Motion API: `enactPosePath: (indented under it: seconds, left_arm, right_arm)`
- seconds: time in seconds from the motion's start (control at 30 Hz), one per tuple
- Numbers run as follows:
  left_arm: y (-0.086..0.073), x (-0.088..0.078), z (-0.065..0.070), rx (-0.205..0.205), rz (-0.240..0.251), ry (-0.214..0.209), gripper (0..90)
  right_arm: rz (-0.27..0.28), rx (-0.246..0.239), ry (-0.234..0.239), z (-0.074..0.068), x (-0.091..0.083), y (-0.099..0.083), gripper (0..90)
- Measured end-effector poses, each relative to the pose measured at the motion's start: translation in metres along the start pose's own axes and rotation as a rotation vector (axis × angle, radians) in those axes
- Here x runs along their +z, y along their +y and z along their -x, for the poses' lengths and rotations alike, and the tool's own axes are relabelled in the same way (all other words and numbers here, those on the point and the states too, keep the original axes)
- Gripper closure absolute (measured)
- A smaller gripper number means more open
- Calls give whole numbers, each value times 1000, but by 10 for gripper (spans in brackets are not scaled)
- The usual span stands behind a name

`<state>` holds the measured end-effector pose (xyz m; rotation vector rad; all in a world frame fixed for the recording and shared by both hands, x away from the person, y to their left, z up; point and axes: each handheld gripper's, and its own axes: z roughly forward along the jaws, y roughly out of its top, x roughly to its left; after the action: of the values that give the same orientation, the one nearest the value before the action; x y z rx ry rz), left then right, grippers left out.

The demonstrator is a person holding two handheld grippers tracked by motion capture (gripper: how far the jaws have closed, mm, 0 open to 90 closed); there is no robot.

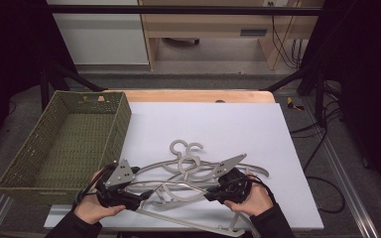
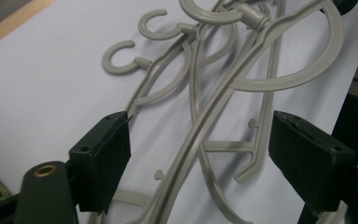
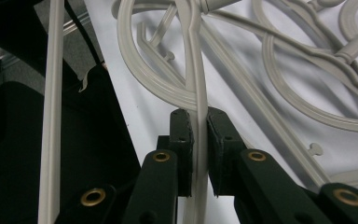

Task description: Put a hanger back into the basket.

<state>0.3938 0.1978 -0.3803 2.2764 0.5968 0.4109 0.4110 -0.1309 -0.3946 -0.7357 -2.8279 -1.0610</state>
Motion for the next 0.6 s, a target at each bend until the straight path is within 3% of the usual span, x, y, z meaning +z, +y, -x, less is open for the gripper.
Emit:
enactPosePath:
  seconds: [0.17,0.33,0.6]
  left_arm:
    - [1,9,2,48,-76,-32,323]
    - [1,19,5,68,-129,-65,464]
    - [-1,27,9,102,-170,-75,606]
  right_arm:
    - [-24,-20,10,-2,4,1,817]
    - [-38,-30,16,-6,7,3,818]
    - [-48,-53,31,-8,11,4,818]
